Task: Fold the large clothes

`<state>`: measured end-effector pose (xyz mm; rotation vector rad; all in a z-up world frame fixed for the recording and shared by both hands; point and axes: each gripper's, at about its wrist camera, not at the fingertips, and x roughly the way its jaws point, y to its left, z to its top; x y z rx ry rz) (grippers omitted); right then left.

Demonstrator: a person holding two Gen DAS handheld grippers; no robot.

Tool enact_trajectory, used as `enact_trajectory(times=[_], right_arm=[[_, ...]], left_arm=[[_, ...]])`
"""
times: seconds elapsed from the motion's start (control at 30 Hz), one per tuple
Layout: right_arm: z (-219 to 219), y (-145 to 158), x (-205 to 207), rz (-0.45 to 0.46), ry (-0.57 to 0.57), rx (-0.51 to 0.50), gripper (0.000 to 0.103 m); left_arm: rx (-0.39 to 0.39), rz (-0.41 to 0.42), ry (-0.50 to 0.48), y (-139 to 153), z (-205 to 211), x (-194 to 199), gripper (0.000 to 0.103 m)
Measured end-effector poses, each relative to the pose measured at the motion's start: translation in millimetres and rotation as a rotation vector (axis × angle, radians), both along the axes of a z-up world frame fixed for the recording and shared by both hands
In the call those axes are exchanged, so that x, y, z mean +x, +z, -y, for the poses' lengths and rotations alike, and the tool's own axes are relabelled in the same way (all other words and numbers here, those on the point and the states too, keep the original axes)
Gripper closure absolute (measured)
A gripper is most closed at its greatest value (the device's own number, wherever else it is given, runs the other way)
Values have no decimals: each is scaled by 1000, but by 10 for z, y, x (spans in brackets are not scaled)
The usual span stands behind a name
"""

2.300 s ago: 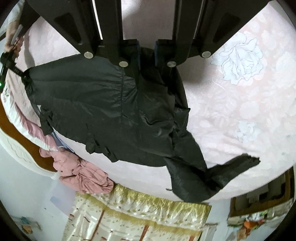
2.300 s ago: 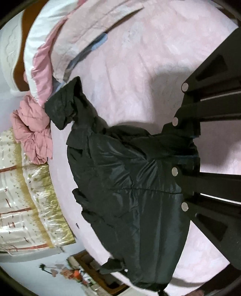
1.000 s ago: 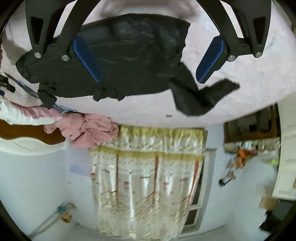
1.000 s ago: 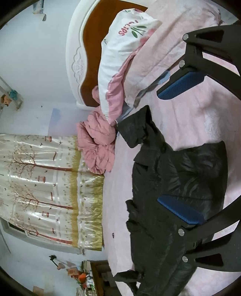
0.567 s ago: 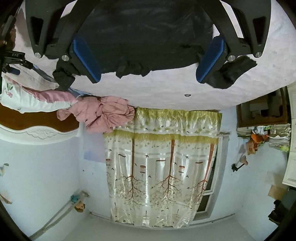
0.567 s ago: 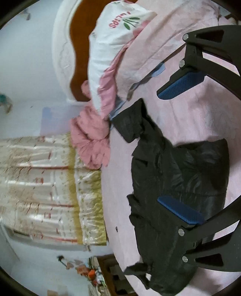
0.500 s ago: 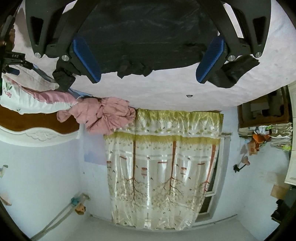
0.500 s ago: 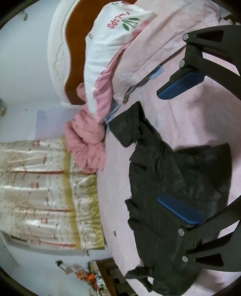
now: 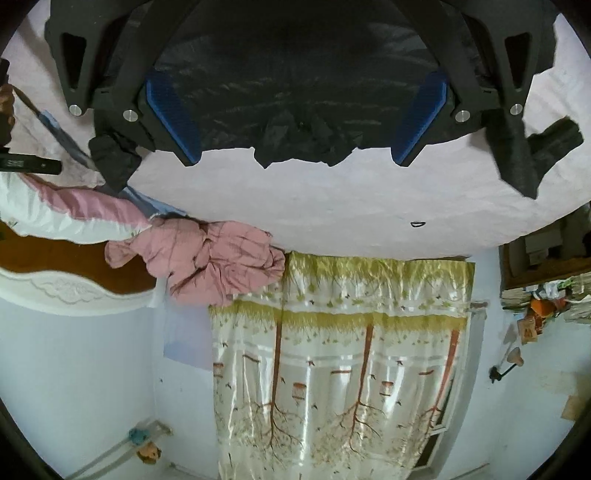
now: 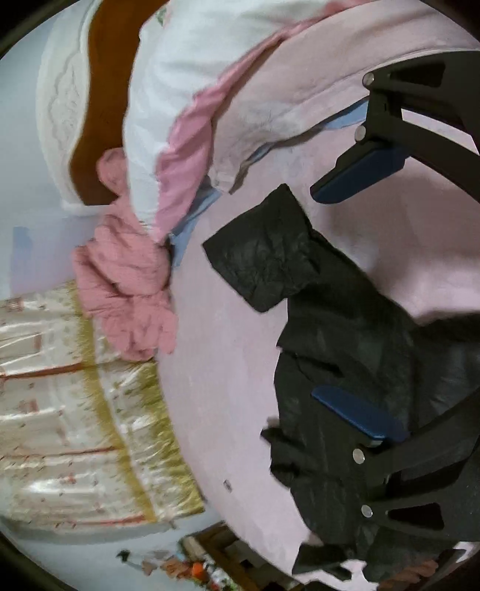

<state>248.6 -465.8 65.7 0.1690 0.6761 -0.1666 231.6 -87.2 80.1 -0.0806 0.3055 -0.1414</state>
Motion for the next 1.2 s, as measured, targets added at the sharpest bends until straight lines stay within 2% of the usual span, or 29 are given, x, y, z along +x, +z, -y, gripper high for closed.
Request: enact_trajectory(times=[0.07,0.2,0.37,0.4,0.43,0.47,0.5,0.57,0.63,0.73,0.83,0.97,1.07,1.2], right_arm=[[71,-144,292,-60,9,13,14],[196,-535,807,-188,-15,-36,25],[388,-919,1075,-295,-36,-32,37],[408,-968,1095,-309,-44,-46,51],[421,-1004,1105,-322,-49,-61,61],[439,-1036,1099,-326,-49,-66,85],[468,-1036,1080,-313,-53,-57,93],[534,-907,926,-228,-61,-8,96],[542,-708,726,-159,-72,-5,96],[427,-333,406,-91,-18,21,96],[142,62,106,-26,76,53,96],[-422,437,-166,21,203,76,96],[-877,455,-252,4,279,96,96],[-1318,73,-257,-67,343,163,96]], left_arm=[[3,-17,9,-46,52,156,0],[-23,-61,5,-243,56,363,0],[-17,-116,-22,-554,41,448,0],[-16,-121,-26,-576,49,452,0],[-13,-122,-30,-590,51,441,0],[-8,-119,-34,-584,62,431,0],[-1,-108,-40,-558,75,402,0],[18,-79,-44,-494,97,323,0],[49,-47,-49,-411,116,210,0],[95,-9,-68,-263,131,-4,0],[103,21,-41,-187,87,-255,0],[102,-9,-38,-240,-17,-565,0],[75,-51,-64,-332,-94,-734,0],[10,-126,-106,-404,-139,-790,1]])
